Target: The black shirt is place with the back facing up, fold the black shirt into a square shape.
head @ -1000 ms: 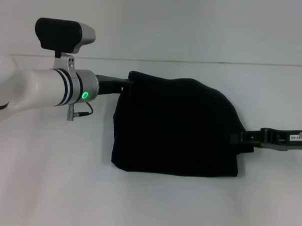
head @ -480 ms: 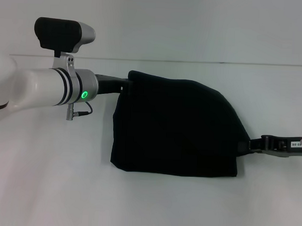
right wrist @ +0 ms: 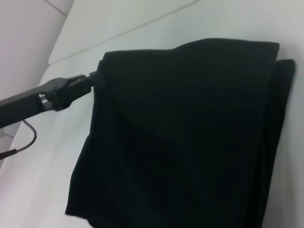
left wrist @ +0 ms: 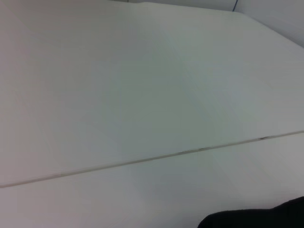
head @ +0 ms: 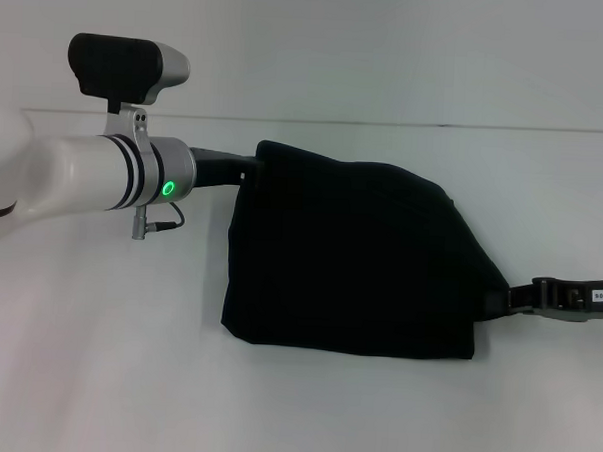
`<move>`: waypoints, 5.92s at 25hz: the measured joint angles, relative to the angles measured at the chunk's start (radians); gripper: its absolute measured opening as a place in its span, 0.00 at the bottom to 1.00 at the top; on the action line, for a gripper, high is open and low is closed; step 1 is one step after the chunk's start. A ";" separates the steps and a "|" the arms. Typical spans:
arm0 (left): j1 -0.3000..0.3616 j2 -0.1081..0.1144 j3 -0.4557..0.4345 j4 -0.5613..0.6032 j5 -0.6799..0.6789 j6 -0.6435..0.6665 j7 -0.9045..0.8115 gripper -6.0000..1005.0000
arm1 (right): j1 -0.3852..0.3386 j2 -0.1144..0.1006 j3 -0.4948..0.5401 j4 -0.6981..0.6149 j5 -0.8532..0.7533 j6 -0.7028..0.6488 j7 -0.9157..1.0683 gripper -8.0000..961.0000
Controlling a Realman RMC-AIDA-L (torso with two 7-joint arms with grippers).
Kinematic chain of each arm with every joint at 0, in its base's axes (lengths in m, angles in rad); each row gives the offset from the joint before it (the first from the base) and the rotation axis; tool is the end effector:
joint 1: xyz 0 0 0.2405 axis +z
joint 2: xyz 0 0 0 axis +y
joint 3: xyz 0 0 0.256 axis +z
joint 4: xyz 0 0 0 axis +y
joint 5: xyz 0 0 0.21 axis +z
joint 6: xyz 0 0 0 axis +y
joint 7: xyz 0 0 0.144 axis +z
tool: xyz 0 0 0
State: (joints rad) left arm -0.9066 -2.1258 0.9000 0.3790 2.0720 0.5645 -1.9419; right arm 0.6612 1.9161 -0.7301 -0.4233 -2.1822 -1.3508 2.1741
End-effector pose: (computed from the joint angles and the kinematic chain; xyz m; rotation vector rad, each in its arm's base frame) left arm -0.2158 0.4560 -0.0623 -2.1708 -1.0777 -0.3145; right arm 0.2997 0.3634 0.0139 -2.3449 1.7266 0.4063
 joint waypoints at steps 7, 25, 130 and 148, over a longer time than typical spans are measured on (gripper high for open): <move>0.007 -0.002 0.004 0.016 0.000 0.011 0.006 0.14 | -0.005 0.000 0.002 -0.008 -0.001 0.036 0.012 0.11; 0.148 -0.006 -0.025 0.332 -0.014 0.268 -0.056 0.62 | -0.079 0.005 0.291 -0.146 0.012 -0.090 -0.149 0.56; 0.156 -0.010 -0.139 0.442 0.210 0.741 0.318 0.89 | 0.044 0.092 0.020 -0.380 -0.075 -0.106 -0.327 0.93; 0.156 -0.004 -0.139 0.422 0.212 0.713 0.313 0.89 | 0.057 0.097 -0.003 -0.359 -0.076 -0.035 -0.315 0.93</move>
State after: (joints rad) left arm -0.7509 -2.1298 0.7608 0.8008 2.2840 1.2777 -1.6289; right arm 0.7182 2.0133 -0.7333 -0.7824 -2.2580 -1.3856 1.8592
